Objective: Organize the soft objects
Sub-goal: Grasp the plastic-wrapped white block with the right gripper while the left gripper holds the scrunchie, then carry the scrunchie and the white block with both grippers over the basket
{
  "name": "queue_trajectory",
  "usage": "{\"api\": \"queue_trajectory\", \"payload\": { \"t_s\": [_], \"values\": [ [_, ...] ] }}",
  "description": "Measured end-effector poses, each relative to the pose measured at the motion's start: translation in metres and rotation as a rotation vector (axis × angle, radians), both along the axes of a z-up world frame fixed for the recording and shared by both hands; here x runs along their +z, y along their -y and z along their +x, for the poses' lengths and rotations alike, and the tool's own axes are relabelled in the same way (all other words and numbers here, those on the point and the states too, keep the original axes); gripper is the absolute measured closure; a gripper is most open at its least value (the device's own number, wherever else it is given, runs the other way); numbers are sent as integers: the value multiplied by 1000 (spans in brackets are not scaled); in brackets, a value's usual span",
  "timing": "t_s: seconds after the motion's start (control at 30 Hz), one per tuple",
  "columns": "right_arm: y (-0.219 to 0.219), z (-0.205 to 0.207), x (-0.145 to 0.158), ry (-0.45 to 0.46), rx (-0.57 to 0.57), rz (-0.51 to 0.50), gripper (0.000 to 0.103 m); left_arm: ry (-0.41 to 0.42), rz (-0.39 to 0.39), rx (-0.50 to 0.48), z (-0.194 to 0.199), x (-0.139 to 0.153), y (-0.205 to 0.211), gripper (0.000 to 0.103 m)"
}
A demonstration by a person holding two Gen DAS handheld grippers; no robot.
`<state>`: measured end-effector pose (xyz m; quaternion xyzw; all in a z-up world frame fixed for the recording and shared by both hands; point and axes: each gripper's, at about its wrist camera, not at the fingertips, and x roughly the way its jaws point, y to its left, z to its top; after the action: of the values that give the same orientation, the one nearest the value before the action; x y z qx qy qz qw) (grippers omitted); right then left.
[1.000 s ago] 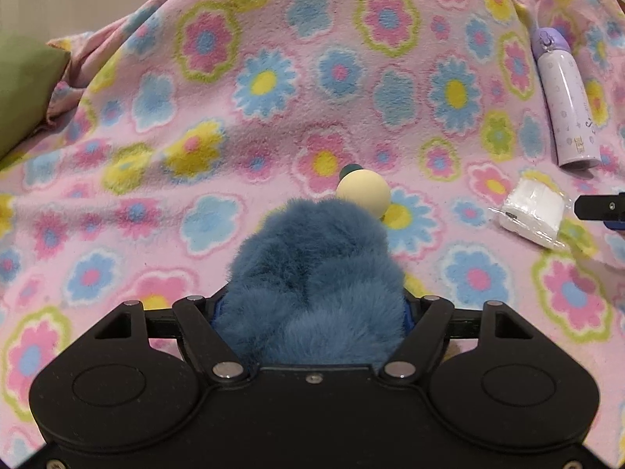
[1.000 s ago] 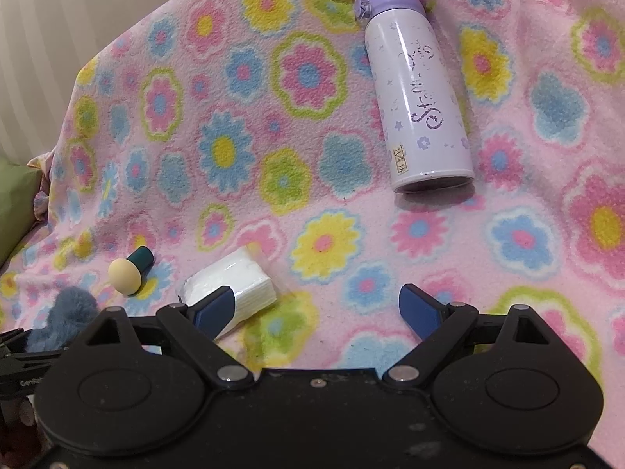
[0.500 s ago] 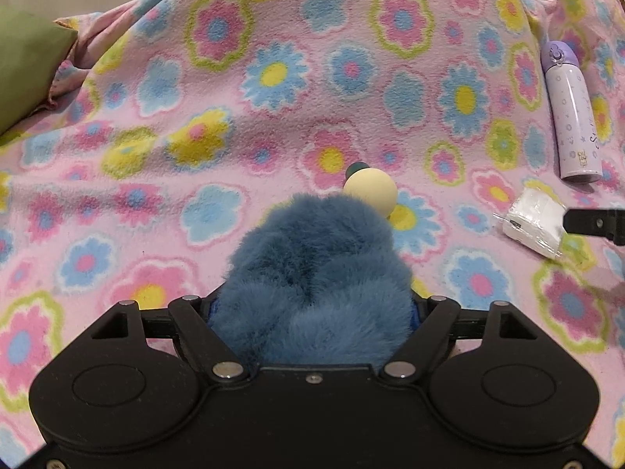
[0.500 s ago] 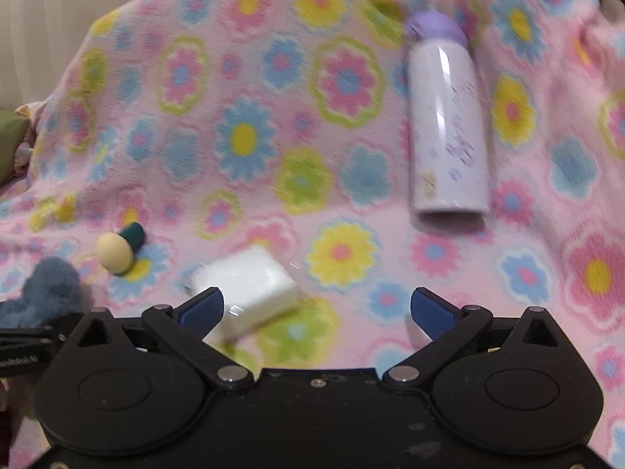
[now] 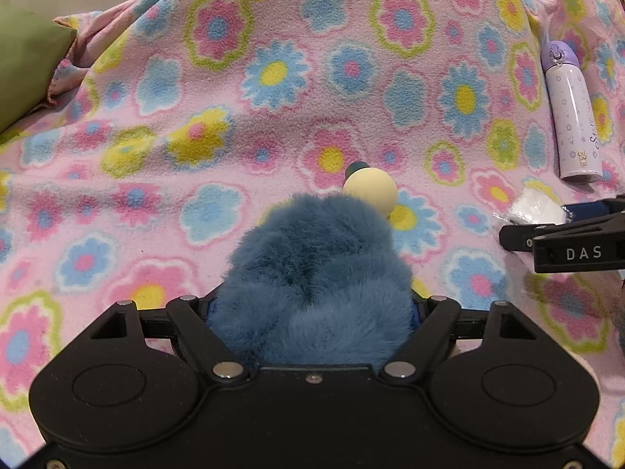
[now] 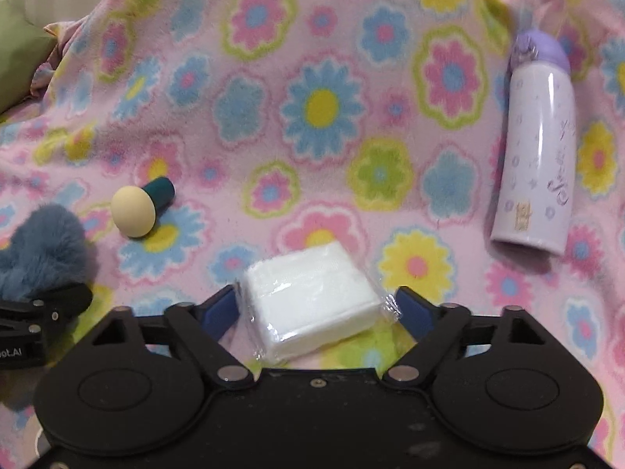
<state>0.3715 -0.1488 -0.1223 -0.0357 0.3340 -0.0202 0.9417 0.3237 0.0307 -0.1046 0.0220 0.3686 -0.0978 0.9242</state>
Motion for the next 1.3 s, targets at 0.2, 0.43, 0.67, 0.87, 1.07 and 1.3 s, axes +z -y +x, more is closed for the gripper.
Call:
{"api": "queue_trajectory", "payload": {
  "t_s": [0.2, 0.43, 0.67, 0.87, 1.07, 1.3],
  "values": [
    [-2, -7, 2, -6, 19, 29, 33, 2, -1, -1, 0, -1, 0, 28],
    [4, -40, 29, 36, 5, 73, 33, 21, 20, 3, -6, 1, 4, 38],
    [24, -86, 76, 125, -6, 173, 33, 11, 40, 2, -18, 20, 9, 42],
    [42, -134, 107, 190, -32, 274, 33, 66, 50, -28, -57, 64, 17, 42],
    [44, -191, 123, 216, -43, 288, 33, 81, 45, -73, -110, 105, 22, 42],
    [29, -258, 124, 234, -24, 311, 33, -22, -3, -91, -164, 127, 27, 42]
  ]
}}
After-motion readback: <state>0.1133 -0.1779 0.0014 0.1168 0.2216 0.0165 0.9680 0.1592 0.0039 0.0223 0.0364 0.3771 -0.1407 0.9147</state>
